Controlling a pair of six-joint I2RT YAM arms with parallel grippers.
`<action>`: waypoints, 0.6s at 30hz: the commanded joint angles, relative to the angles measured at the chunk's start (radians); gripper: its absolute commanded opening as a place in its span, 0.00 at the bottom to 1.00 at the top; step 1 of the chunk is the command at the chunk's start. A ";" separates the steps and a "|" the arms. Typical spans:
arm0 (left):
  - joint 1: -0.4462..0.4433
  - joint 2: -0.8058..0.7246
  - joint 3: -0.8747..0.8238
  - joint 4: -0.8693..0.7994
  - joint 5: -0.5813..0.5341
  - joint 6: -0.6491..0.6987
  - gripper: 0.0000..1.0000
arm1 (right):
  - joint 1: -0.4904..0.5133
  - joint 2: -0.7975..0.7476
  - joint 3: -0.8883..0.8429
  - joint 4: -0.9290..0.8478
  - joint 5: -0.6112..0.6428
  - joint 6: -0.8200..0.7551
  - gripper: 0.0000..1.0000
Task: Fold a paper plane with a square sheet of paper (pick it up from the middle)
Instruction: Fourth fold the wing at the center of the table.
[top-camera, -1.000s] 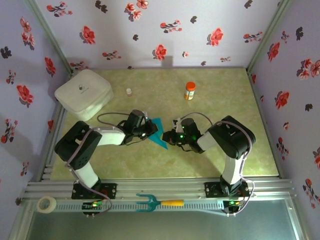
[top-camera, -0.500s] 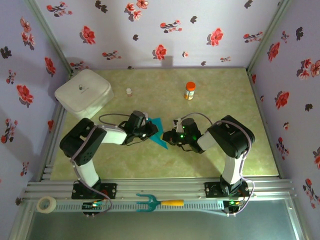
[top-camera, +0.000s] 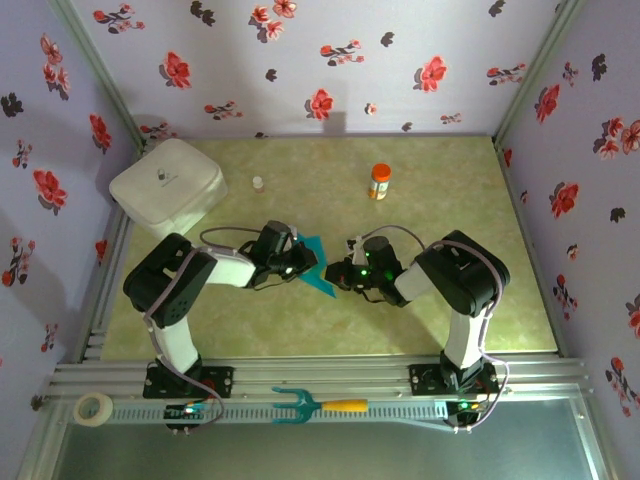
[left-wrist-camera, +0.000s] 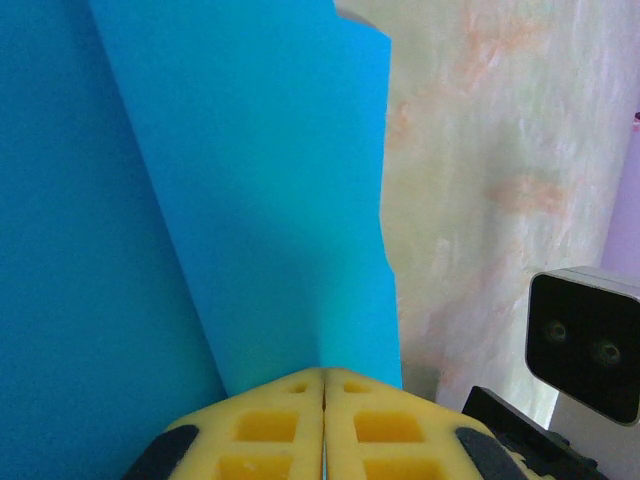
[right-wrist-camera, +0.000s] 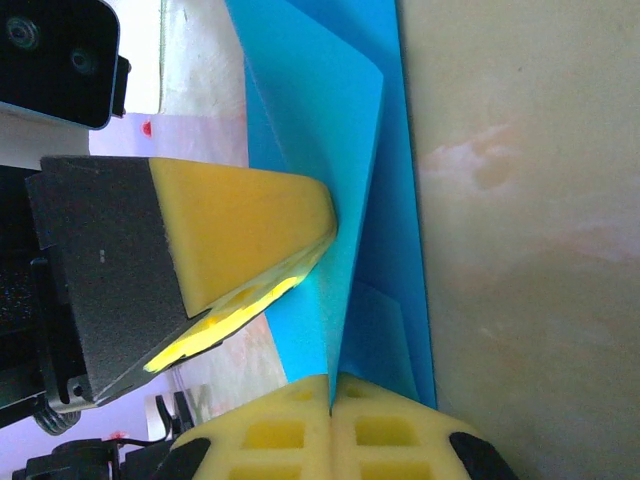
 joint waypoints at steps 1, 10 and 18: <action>0.010 0.025 0.006 -0.051 -0.005 0.024 0.09 | -0.010 0.037 0.002 -0.052 0.021 0.007 0.05; 0.021 -0.003 -0.022 -0.060 -0.044 0.017 0.07 | -0.013 0.038 0.014 -0.093 0.016 -0.003 0.06; 0.027 0.003 -0.018 -0.104 -0.060 0.016 0.06 | -0.014 0.018 0.021 -0.123 -0.004 -0.004 0.10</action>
